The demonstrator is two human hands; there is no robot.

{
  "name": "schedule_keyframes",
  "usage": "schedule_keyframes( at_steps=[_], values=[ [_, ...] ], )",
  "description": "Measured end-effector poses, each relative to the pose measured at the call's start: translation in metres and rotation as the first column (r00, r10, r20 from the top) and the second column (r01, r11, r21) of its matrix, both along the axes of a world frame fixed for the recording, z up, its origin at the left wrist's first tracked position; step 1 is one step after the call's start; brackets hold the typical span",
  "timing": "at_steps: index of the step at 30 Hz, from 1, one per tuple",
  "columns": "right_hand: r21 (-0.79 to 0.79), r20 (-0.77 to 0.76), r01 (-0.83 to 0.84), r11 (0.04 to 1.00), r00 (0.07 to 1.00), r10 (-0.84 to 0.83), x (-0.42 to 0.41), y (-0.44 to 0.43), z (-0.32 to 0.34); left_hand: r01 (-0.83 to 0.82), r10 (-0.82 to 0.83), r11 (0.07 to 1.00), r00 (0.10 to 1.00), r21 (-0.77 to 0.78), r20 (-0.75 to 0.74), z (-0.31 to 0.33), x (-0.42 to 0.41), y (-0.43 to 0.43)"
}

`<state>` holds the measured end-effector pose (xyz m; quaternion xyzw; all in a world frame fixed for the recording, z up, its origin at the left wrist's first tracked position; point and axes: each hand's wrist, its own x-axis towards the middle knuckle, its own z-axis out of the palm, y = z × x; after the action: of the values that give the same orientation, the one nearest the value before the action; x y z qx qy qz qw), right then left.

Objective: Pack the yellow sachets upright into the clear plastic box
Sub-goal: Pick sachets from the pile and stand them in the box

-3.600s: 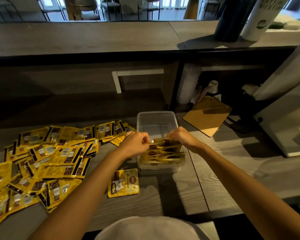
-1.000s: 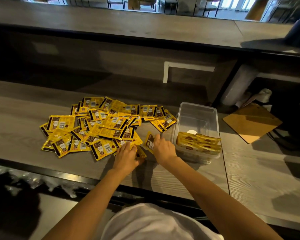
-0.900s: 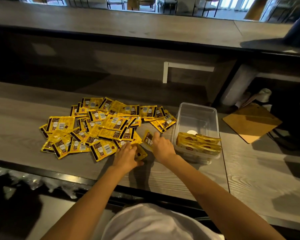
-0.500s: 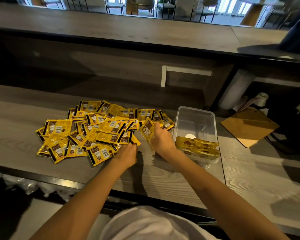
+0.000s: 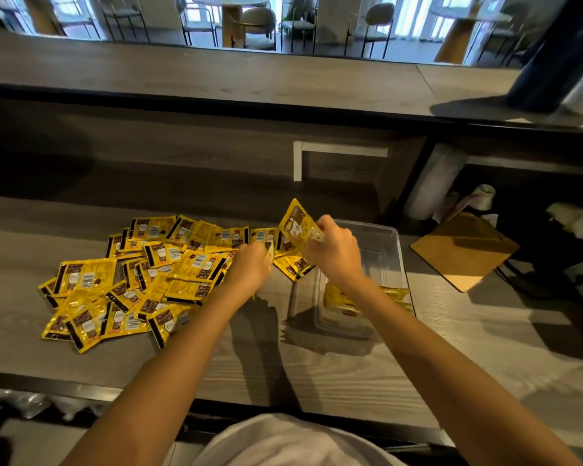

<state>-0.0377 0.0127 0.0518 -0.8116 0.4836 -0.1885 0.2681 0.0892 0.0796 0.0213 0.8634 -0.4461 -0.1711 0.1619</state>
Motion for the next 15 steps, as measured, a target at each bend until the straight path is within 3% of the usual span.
schedule_keyframes(
  at_steps=[5, 9, 11, 15],
  values=[
    [-0.032, 0.108, 0.154, 0.988, 0.983, -0.149, -0.022, -0.023, 0.009, -0.103, 0.027, 0.974, 0.938, -0.203, -0.346, 0.026, -0.002, -0.034],
    [-0.028, 0.060, 0.221, 0.975, 0.974, -0.219, -0.047, -0.043, 0.014, -0.197, -0.049, 0.939, 0.737, -0.283, -0.674, 0.036, -0.021, -0.053],
    [-0.027, 0.037, 0.262, 0.965, 0.965, -0.261, -0.060, -0.052, 0.013, -0.191, -0.102, 0.920, 0.727, -0.343, -0.679, 0.038, -0.033, -0.064],
    [-0.045, 0.008, 0.312, 0.949, 0.950, -0.312, -0.084, -0.066, 0.009, -0.127, -0.164, 0.896, 0.796, -0.425, -0.582, 0.030, -0.059, -0.080]
  ],
)
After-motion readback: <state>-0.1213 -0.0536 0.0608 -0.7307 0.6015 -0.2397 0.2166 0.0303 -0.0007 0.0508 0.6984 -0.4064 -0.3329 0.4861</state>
